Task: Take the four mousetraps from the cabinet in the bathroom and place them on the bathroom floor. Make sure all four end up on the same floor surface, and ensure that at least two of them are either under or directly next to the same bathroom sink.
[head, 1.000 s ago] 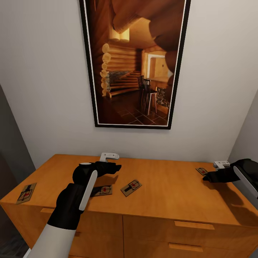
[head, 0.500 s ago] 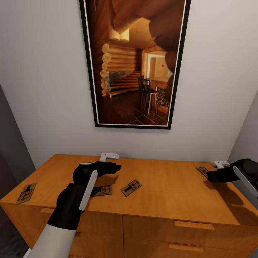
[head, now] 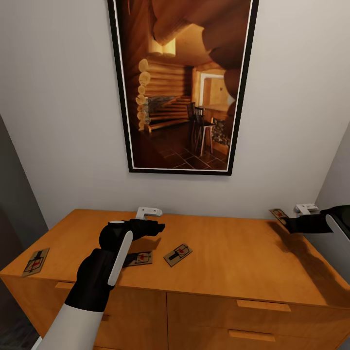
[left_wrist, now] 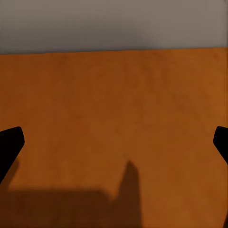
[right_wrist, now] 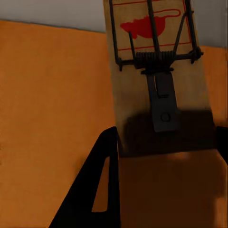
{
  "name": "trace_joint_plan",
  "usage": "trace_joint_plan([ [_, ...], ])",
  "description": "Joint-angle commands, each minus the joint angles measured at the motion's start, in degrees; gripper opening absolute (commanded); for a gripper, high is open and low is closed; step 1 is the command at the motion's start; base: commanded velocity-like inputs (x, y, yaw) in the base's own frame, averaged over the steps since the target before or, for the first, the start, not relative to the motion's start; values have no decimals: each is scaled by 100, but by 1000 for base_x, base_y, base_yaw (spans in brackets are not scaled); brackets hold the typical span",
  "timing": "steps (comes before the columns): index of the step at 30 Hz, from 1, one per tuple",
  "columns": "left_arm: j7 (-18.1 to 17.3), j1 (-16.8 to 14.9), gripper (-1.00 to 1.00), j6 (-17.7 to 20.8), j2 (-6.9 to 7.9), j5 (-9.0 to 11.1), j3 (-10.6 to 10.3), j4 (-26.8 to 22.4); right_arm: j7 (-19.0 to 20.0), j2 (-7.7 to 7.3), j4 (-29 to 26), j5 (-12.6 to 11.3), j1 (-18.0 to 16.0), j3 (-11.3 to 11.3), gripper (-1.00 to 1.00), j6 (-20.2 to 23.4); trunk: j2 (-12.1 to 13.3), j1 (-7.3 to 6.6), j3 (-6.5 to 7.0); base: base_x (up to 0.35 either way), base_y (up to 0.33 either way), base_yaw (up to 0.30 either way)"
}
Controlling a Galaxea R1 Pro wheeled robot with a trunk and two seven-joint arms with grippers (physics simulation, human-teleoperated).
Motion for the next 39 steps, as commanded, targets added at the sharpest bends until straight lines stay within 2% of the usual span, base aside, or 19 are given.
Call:
trace_joint_plan([
  [1, 13, -5, 100, 26, -2, 34, 3, -3, 32, -9, -103, 32, -6, -13, -100, 15, -4, 0, -7, 0, 0, 0],
  [9, 15, -5, 100, 26, -2, 34, 3, -3, 33, -17, -495, 25, -6, -71, -100, 15, -4, 0, -7, 0, 0, 0],
  [13, 13, -5, 100, 26, -2, 34, 3, -3, 35, -19, -553, 24, -6, -239, -100, 15, -4, 0, -7, 0, 0, 0],
  [17, 13, -5, 100, 26, -6, 34, 3, 1, 36, -18, -570, 24, -6, -315, -100, 15, -4, 0, -7, 0, 0, 0],
  [39, 13, -5, 100, 26, -3, 50, 3, 3, 29, 33, -570, 33, -6, -344, -100, 15, -4, 0, -7, 0, 0, 0],
])
